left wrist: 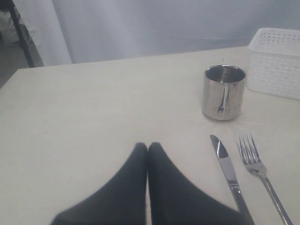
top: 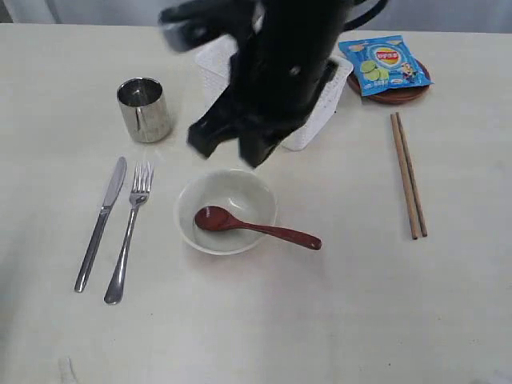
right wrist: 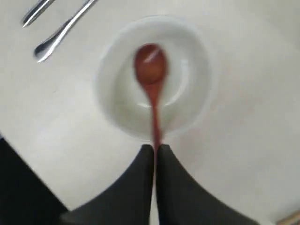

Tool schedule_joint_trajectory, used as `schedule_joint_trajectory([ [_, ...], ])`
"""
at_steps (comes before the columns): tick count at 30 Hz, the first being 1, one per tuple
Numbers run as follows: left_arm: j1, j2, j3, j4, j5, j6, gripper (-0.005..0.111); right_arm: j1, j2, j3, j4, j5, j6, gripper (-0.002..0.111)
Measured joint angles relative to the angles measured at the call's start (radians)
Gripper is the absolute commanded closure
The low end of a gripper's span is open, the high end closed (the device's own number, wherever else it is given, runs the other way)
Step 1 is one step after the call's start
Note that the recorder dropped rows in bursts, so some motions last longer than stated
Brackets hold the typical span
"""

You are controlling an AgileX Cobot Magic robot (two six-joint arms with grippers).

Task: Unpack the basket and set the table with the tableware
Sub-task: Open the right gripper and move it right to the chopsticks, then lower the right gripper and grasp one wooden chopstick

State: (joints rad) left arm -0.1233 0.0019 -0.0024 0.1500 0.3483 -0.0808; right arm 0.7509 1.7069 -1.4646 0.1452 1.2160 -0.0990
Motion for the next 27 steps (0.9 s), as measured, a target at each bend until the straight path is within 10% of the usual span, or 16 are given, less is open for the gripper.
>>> schedule_joint_trajectory([
  [6,0.000,0.000,0.000,0.000,0.000,0.000,0.107,-0.293,-0.005,0.010,-0.035,-0.010,0.066,0.104],
  [13,0.000,0.000,0.000,0.000,0.000,0.000,0.107,-0.538,0.107,0.094,-0.009,-0.089,0.099,0.075],
  [27,0.000,0.000,0.000,0.000,0.000,0.000,0.107,-0.579,0.306,0.106,-0.038,-0.223,0.175,0.074],
])
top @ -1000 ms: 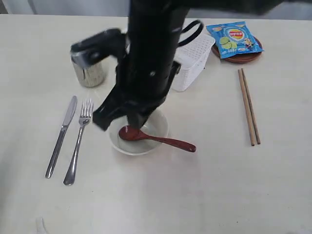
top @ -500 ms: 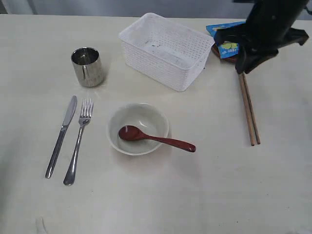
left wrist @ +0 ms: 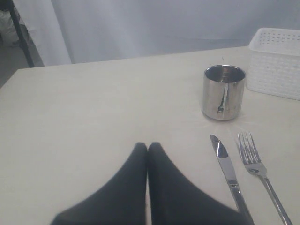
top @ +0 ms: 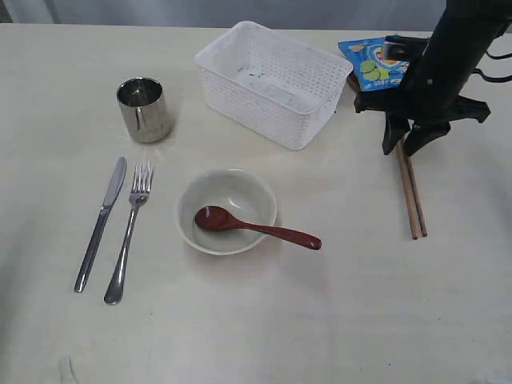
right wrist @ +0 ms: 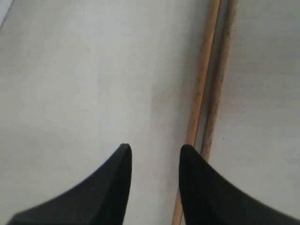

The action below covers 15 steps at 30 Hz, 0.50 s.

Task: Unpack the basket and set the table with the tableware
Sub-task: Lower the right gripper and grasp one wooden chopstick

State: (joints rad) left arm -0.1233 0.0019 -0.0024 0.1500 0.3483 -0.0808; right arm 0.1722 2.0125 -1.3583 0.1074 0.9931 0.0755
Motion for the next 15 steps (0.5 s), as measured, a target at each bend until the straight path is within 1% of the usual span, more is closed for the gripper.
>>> schedule_joint_trajectory([
  [15,0.000,0.000,0.000,0.000,0.000,0.000,0.107,0.000,0.077,0.000,-0.041,-0.055,0.010,0.074],
])
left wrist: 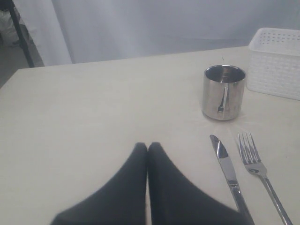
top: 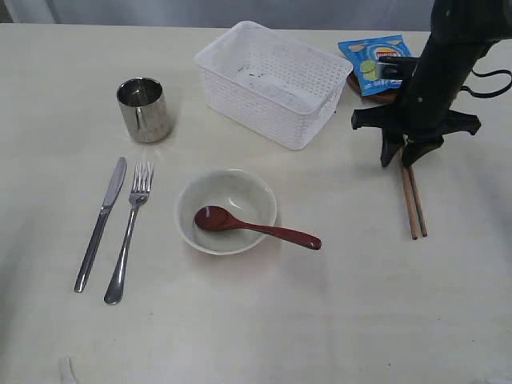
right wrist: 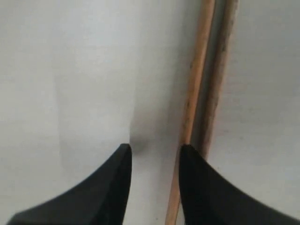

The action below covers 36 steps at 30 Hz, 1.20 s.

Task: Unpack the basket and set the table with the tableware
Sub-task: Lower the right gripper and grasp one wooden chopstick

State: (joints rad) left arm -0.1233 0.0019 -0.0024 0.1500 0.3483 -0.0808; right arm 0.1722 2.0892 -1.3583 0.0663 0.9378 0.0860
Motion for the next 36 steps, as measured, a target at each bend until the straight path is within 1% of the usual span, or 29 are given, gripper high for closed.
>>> schedule_joint_trajectory([
  [10,0.000,0.000,0.000,0.000,0.000,0.000,0.107,-0.004,0.000,0.000,0.000,-0.007,0.000,0.074],
  [18,0.000,0.000,0.000,0.000,0.000,0.000,0.107,-0.051,0.000,0.000,0.033,-0.014,0.000,0.074],
  [24,0.000,0.000,0.000,0.000,0.000,0.000,0.107,-0.051,0.000,0.000,0.086,-0.019,-0.029,0.074],
  [33,0.000,0.000,0.000,0.000,0.000,0.000,0.107,-0.051,0.039,-0.006,0.093,-0.017,-0.036,0.075],
  [35,0.000,0.000,0.000,0.000,0.000,0.000,0.107,-0.051,0.043,-0.010,0.093,-0.013,-0.038,0.082],
  [36,0.000,0.000,0.000,0.000,0.000,0.000,0.107,-0.051,0.043,-0.011,0.093,-0.011,-0.040,0.088],
])
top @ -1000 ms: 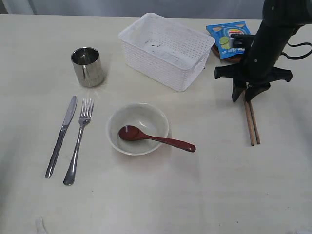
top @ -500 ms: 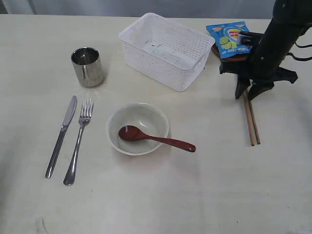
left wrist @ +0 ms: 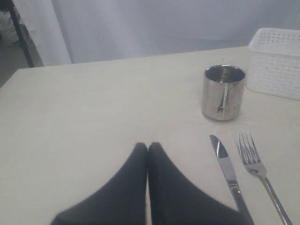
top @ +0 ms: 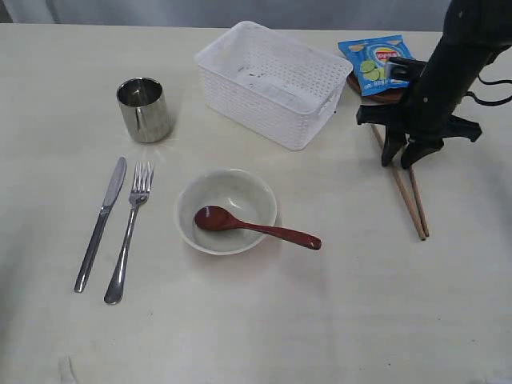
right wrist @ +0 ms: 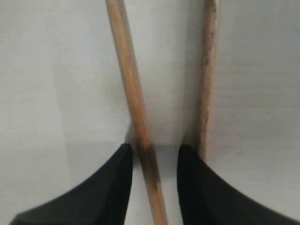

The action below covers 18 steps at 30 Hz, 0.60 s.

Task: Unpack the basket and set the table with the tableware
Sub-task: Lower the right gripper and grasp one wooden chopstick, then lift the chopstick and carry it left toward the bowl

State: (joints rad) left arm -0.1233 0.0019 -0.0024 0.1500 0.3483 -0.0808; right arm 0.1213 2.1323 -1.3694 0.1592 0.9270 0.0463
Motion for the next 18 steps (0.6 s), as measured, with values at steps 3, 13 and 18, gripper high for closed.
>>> schedule_joint_trajectory([
  [3,0.000,0.000,0.000,0.000,0.000,0.000,0.107,0.000,0.000,0.000,-0.010,0.000,-0.001,0.107],
  [13,0.000,0.000,0.000,0.000,0.000,0.000,0.107,0.045,0.002,-0.001,-0.048,-0.013,-0.024,0.109],
  [18,0.000,0.000,0.000,0.000,0.000,0.000,0.107,0.109,-0.021,0.007,-0.050,-0.022,-0.024,0.109],
])
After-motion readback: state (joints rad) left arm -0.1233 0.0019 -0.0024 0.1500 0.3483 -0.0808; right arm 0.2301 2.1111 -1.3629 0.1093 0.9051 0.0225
